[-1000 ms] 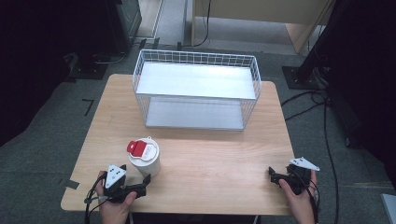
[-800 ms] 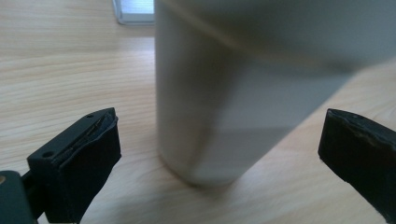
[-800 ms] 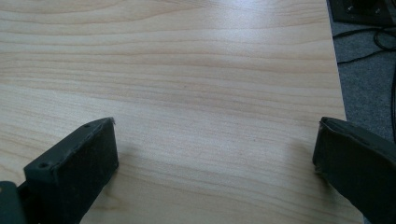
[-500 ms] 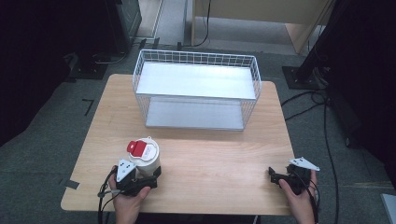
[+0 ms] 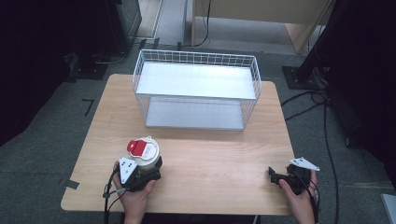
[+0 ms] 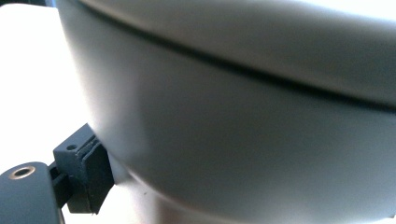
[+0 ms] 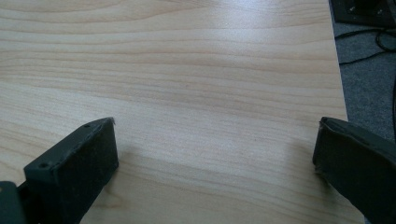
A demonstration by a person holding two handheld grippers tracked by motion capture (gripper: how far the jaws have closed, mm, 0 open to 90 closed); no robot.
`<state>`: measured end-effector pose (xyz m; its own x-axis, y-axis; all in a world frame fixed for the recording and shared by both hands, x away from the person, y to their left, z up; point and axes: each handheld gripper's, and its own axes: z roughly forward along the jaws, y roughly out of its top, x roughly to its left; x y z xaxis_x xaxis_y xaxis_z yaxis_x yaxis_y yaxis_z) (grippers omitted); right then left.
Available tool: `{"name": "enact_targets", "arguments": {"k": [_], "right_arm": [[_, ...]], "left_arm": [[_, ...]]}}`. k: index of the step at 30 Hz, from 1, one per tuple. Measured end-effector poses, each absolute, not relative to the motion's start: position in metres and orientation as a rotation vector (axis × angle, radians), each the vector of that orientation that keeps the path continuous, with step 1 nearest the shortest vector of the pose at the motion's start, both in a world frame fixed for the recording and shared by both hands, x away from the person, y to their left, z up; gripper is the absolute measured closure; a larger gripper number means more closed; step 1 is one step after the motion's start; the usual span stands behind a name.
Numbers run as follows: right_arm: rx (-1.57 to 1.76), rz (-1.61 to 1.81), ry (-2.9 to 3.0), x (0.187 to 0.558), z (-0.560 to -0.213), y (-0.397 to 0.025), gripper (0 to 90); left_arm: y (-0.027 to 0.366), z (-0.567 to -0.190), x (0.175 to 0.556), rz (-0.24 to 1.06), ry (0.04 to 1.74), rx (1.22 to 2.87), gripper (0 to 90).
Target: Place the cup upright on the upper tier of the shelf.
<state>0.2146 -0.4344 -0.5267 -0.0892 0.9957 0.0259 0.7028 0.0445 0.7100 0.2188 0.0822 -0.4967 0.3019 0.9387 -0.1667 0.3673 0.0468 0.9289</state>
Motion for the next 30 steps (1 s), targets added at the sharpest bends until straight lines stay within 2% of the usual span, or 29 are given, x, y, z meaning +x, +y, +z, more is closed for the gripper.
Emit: {"name": "enact_targets", "arguments": {"k": [17,30], "right_arm": [[1.701,0.797,1.852,0.214,-0.527,-0.434,0.0],[1.698,0.799,1.855,0.214,-0.527,-0.434,0.0]], "left_arm": [[0.078,-0.487,0.222,0.707,1.189,1.509,10.0],[0.063,-0.446,0.236,0.739,1.052,1.449,10.5]]}}
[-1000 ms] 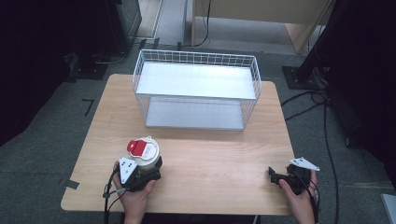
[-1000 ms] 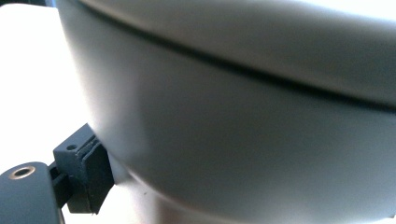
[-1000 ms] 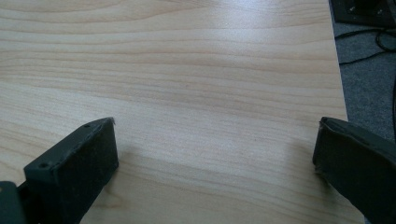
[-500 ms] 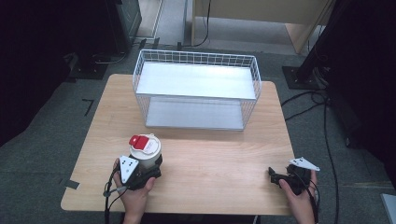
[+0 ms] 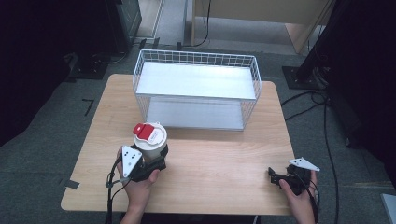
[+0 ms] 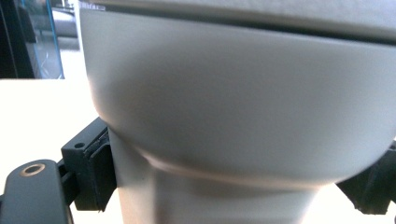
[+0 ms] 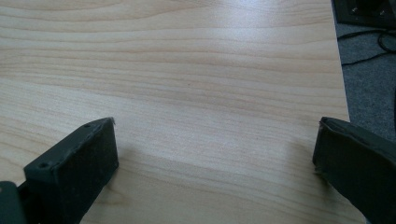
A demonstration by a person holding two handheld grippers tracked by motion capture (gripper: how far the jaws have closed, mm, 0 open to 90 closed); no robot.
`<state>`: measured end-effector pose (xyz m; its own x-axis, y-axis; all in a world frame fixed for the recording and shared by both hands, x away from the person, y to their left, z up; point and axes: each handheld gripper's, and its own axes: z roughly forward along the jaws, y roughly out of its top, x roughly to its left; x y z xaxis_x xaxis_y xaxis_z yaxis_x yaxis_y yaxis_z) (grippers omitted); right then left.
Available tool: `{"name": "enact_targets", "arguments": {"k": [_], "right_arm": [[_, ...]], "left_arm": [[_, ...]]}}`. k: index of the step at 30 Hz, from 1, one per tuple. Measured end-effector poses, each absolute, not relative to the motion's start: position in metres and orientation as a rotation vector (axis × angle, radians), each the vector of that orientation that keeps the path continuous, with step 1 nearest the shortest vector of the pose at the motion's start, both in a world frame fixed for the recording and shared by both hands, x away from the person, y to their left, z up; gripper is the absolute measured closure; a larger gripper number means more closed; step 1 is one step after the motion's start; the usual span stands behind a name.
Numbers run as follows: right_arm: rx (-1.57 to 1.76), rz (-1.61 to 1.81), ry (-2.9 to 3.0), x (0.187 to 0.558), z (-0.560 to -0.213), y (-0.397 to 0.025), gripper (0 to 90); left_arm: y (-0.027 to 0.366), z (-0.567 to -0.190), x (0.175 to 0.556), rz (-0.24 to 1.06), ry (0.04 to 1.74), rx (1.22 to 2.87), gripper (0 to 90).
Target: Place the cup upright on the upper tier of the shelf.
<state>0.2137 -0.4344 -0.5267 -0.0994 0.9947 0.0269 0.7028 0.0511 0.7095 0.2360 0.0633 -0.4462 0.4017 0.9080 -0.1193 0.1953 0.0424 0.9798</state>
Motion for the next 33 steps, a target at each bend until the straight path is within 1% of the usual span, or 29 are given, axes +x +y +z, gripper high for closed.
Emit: {"name": "enact_targets", "arguments": {"k": [11,22,33], "right_arm": [[1.698,0.8,1.854,0.214,-0.527,-0.434,0.0],[1.697,0.799,1.855,0.214,-0.527,-0.434,0.0],[1.696,0.8,1.854,0.214,-0.527,-0.434,0.0]], "left_arm": [[0.049,-0.405,0.254,0.791,0.959,1.361,10.5],[0.041,-0.38,0.276,0.833,0.921,1.31,10.6],[0.026,-0.355,0.302,0.887,0.871,1.295,10.6]]}}
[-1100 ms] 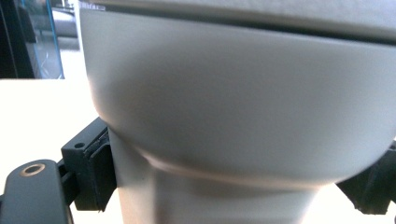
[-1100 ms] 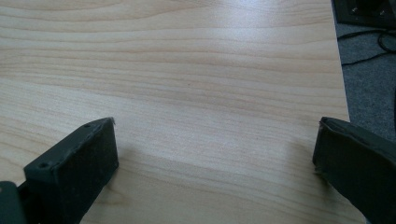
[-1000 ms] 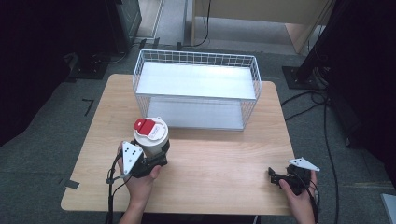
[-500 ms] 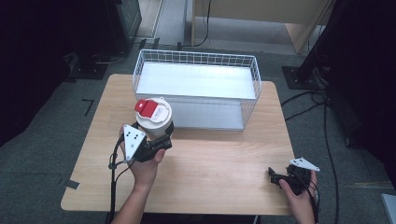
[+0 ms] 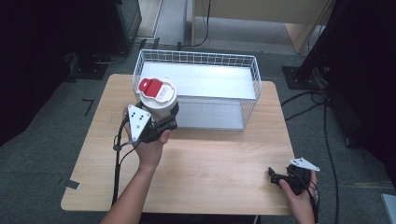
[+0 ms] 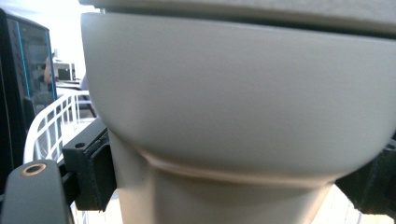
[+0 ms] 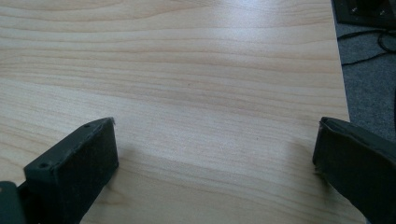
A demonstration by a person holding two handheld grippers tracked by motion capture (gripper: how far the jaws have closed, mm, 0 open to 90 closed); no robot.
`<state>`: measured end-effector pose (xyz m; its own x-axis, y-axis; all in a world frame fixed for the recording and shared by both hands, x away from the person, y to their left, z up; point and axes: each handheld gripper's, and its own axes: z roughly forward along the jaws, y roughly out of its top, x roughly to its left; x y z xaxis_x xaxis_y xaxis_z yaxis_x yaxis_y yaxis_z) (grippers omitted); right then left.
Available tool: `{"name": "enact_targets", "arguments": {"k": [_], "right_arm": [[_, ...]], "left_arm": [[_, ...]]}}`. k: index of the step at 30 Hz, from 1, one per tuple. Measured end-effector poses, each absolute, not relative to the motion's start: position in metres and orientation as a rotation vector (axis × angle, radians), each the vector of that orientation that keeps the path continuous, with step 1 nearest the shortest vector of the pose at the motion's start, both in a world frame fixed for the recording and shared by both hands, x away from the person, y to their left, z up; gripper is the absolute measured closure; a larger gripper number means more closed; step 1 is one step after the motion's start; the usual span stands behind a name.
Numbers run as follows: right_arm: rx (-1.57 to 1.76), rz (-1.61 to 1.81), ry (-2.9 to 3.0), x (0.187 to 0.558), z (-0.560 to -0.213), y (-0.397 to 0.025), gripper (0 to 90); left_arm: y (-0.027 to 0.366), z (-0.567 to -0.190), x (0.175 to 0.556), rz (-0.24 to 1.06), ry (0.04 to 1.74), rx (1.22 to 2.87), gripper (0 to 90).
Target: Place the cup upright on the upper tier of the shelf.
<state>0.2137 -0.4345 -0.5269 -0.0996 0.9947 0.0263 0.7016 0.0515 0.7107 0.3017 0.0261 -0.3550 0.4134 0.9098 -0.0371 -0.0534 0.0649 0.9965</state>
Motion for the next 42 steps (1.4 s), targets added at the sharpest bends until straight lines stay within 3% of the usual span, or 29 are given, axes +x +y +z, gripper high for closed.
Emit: {"name": "enact_targets", "arguments": {"k": [24,42], "right_arm": [[1.694,0.799,1.857,0.214,-0.527,-0.435,0.0],[1.698,0.8,1.855,0.214,-0.527,-0.434,0.0]], "left_arm": [[-0.001,-0.313,0.369,0.938,0.814,1.292,10.7],[-0.018,-0.313,0.434,0.926,0.928,1.305,10.7]]}}
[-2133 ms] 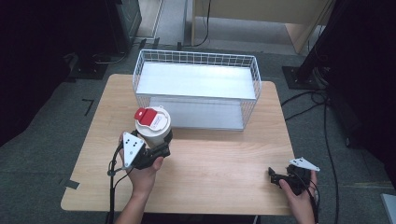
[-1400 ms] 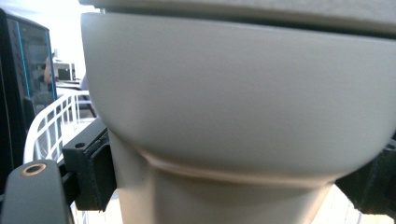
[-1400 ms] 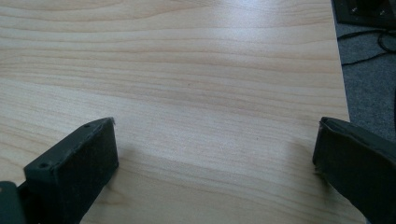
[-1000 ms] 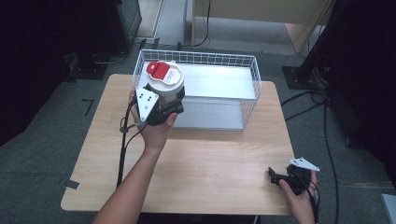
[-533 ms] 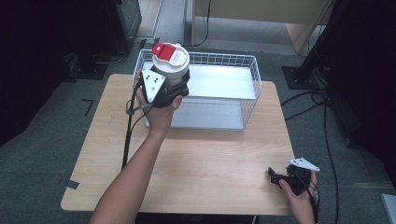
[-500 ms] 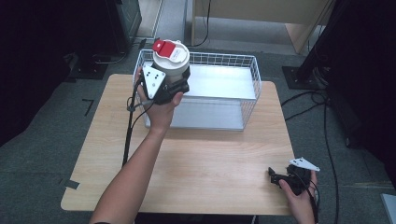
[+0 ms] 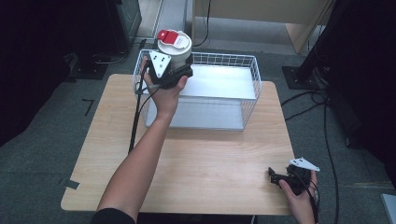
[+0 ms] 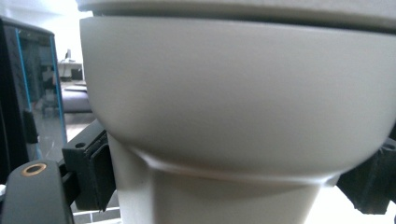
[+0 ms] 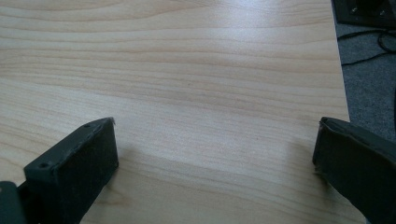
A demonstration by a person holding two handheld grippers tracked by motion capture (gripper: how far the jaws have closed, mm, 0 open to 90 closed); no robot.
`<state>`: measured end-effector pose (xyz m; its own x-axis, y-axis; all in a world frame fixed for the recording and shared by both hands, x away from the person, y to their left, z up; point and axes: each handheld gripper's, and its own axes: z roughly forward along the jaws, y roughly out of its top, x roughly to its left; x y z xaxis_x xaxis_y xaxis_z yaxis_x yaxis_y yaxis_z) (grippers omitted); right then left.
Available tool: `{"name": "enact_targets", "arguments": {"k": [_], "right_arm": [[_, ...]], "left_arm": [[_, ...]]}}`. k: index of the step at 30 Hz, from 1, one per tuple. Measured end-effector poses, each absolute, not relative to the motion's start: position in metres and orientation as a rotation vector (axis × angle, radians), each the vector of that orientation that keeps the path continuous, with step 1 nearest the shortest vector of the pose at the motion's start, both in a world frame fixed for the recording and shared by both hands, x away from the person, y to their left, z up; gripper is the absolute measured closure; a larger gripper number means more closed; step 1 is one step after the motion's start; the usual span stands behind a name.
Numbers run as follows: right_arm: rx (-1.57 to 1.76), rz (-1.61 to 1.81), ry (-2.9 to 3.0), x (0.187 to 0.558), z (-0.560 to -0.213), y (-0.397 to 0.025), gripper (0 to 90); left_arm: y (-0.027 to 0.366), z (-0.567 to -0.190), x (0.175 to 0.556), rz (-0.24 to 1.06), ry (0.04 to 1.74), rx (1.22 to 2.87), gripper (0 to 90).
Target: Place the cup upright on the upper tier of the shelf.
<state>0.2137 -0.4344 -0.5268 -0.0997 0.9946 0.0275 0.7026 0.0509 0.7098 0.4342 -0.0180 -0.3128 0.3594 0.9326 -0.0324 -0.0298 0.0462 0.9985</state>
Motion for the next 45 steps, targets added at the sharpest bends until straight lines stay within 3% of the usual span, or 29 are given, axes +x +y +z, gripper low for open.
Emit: {"name": "enact_targets", "arguments": {"k": [21,30,45], "right_arm": [[1.697,0.799,1.856,0.214,-0.527,-0.434,0.0],[1.699,0.799,1.855,0.214,-0.527,-0.434,0.0],[1.697,0.8,1.856,0.214,-0.527,-0.434,0.0]], "left_arm": [[-0.019,-0.32,0.442,0.912,0.967,1.397,10.8],[-0.017,-0.317,0.438,0.906,0.971,1.388,2.6],[-0.012,-0.325,0.424,0.914,0.962,1.404,2.6]]}}
